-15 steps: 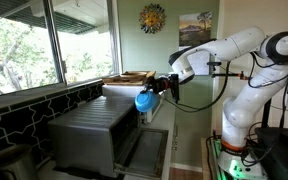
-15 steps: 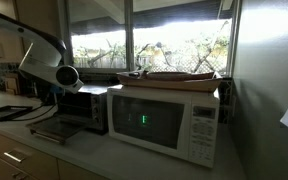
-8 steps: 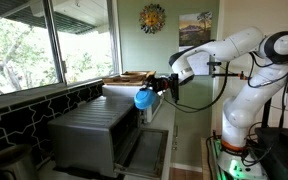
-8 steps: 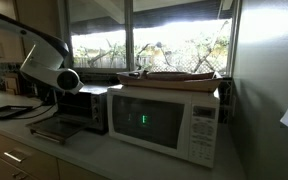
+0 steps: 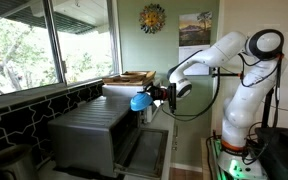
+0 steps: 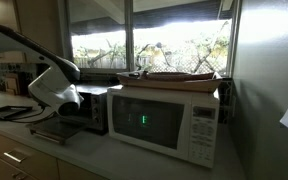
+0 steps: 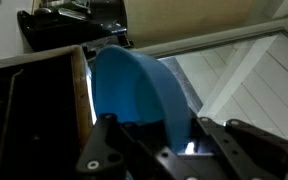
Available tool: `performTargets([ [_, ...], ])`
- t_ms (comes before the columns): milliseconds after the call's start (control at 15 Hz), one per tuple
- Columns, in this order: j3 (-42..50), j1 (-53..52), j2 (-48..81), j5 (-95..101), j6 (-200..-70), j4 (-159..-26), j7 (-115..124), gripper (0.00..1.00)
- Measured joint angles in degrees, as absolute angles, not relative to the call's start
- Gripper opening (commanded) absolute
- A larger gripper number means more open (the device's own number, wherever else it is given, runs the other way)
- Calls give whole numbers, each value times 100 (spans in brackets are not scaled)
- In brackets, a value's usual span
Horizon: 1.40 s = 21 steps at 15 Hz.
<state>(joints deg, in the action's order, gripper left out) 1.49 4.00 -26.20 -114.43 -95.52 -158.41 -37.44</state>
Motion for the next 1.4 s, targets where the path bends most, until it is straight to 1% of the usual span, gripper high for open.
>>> performTargets([
  [333,80,441,-2089,-11444,-9512,-15830,-3905,1],
  [1067,30,472,-1452,-11456,-9700,-15823,-4428,1],
  [1400,27,460,-1173,-12137,-9716,-15807,-5036,0],
])
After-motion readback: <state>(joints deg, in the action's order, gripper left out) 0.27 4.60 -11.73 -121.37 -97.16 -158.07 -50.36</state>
